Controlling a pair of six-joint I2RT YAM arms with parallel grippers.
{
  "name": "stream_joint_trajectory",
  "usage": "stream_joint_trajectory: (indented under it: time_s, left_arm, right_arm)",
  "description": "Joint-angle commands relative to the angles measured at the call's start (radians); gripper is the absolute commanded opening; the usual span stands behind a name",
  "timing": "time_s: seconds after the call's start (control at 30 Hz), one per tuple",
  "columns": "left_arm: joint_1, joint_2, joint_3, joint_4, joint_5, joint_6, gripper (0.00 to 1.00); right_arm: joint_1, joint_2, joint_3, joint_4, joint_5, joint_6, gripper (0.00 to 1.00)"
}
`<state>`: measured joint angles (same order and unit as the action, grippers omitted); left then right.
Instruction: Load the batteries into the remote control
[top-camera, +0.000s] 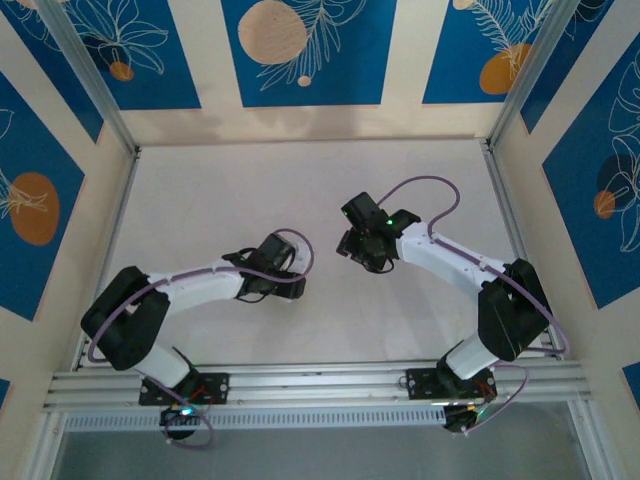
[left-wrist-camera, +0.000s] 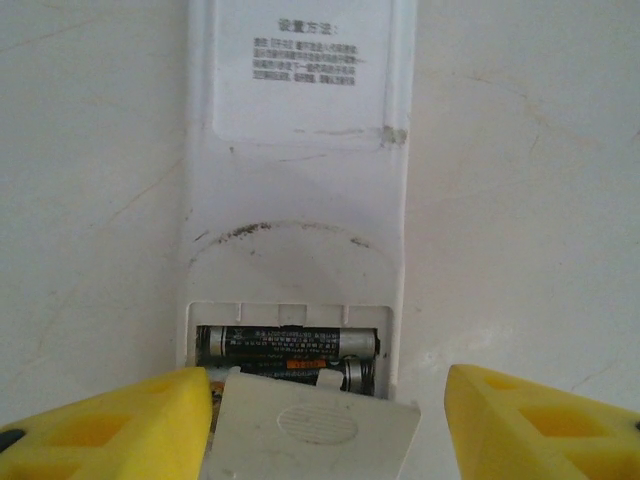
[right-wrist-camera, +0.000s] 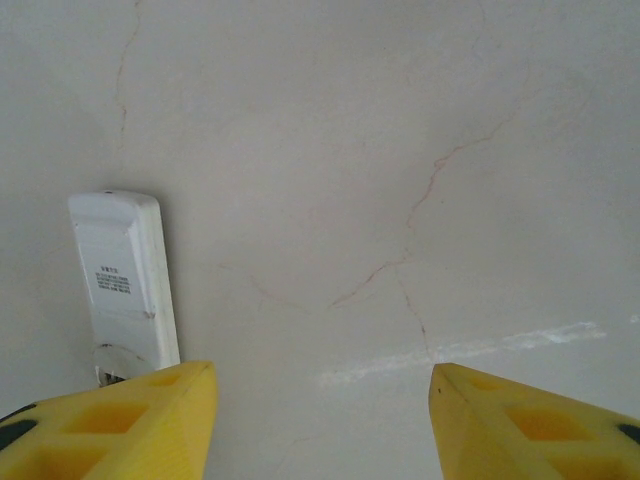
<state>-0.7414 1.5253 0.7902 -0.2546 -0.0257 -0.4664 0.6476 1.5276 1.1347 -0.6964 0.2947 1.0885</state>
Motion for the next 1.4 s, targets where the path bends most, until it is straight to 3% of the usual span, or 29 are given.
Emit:
stream_joint_trajectory:
  time_s: [0.0,0.2,0.3,0.4,0.47,0.53,0.63,0.8,0.93,1.03,1.13,1.27,1.37]
  left_arm:
    - [0.015,-0.039,0.012,-0.039,-0.03,-0.009,0.64]
    - [0.015,-0.203,0.039,-0.1,-0.067,0.002,0.67]
    - [0.023,-0.213,0.108,-0.161,-0.067,0.077,0.67]
    - [0.03,-0.057,0.229,-0.229,-0.043,0.179,0.76]
    - [0.03,0.069,0.309,-0.259,-0.04,0.221,0.83]
    - [0.033,0.17,0.357,-0.25,-0.049,0.23,0.93]
    - [0.036,0.286,0.438,-0.242,-0.041,0.225,0.98]
    - [0.037,0.434,0.54,-0.261,-0.028,0.169,0.89]
    - [0.036,0.477,0.564,-0.268,-0.044,0.11,0.71]
    - [0.037,0.481,0.58,-0.289,-0.087,-0.041,0.55]
    - [0.036,0.465,0.572,-0.313,-0.145,-0.346,0.45]
    - [0.026,0.46,0.579,-0.393,-0.238,-0.661,0.46]
    - [0.014,0.478,0.645,-0.629,-0.361,-0.937,0.42]
  right_arm:
    - [0.004,-0.008,0.015,-0.026,-0.02,-0.017,0.59]
    - [0.03,-0.009,-0.006,0.012,-0.024,-0.066,0.6]
    - [0.05,-0.05,-0.061,0.093,-0.041,-0.09,0.68]
    - [0.045,-0.118,-0.144,0.182,-0.061,-0.101,0.79]
    - [0.03,-0.164,-0.185,0.2,-0.058,-0.096,0.95]
    - [0.016,-0.208,-0.214,0.187,-0.044,-0.093,0.97]
    - [-0.004,-0.279,-0.256,0.161,-0.028,-0.091,0.98]
    - [-0.04,-0.379,-0.299,0.095,-0.03,-0.1,0.98]
    - [-0.039,-0.434,-0.319,0.09,-0.048,-0.093,0.97]
    - [-0.036,-0.429,-0.311,0.072,-0.034,-0.084,0.97]
    - [-0.009,-0.433,-0.322,0.09,0.004,-0.106,0.97]
    - [0.024,-0.425,-0.352,0.114,-0.001,-0.089,0.97]
    - [0.066,-0.416,-0.347,0.086,-0.004,-0.074,0.97]
